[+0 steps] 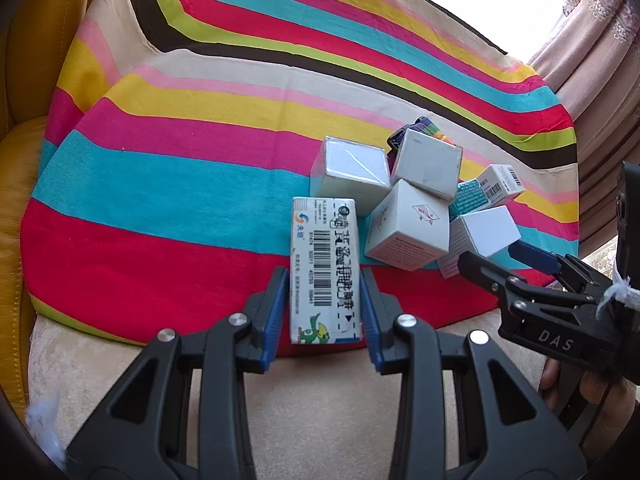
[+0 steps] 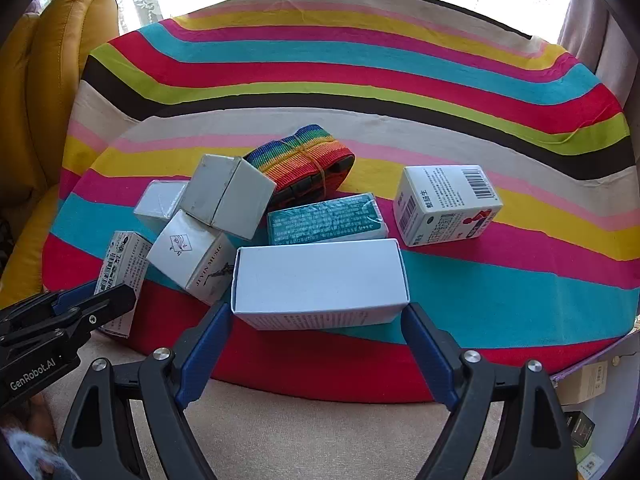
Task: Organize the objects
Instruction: 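Grasp the plain white box with the right tool while the left tool holds its box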
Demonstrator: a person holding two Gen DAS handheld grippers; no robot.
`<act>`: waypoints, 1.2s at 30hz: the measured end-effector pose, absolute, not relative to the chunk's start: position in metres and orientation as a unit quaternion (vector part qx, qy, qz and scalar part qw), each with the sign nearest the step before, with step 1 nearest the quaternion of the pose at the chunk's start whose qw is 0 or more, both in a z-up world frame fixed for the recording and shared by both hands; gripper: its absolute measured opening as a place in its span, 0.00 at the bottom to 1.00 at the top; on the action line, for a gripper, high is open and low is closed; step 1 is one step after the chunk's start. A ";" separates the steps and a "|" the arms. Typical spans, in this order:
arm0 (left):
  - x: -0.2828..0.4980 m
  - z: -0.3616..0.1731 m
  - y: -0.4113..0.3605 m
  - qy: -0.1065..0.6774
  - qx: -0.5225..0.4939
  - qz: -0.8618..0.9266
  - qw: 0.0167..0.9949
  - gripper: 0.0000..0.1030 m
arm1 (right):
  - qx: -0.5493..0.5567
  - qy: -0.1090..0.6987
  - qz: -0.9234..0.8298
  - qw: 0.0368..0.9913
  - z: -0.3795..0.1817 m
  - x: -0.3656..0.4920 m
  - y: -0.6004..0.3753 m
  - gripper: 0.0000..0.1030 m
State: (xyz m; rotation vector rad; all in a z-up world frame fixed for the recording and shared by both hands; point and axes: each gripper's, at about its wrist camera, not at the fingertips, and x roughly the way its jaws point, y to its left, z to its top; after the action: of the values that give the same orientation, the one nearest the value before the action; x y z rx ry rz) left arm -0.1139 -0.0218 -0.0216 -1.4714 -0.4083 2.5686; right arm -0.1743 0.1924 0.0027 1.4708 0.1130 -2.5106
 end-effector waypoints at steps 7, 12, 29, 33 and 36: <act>-0.115 -0.022 -0.022 -0.138 -0.491 0.856 0.079 0.38 | 0.502 0.047 -0.856 0.116 0.000 -0.181 0.190 0.85; -0.115 -0.022 -0.022 -0.137 -0.491 0.856 0.079 0.38 | 0.503 0.053 -0.854 0.124 -0.003 -0.187 0.187 0.86; -0.113 -0.025 -0.025 -0.148 -0.490 0.855 0.086 0.38 | 0.477 0.069 -0.857 0.182 0.017 -0.181 0.190 1.00; -0.113 -0.025 -0.025 -0.148 -0.490 0.855 0.085 0.38 | 0.484 0.084 -0.853 0.178 0.012 -0.187 0.187 1.00; -0.113 -0.025 -0.025 -0.148 -0.490 0.855 0.085 0.38 | 0.490 0.093 -0.847 0.183 0.006 -0.192 0.183 1.00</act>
State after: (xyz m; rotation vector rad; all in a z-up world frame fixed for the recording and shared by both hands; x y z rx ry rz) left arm -0.1132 -0.0251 -0.0251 -1.4610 -0.4400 2.5492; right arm -0.1923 0.1834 0.0065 1.3824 0.2624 -2.3908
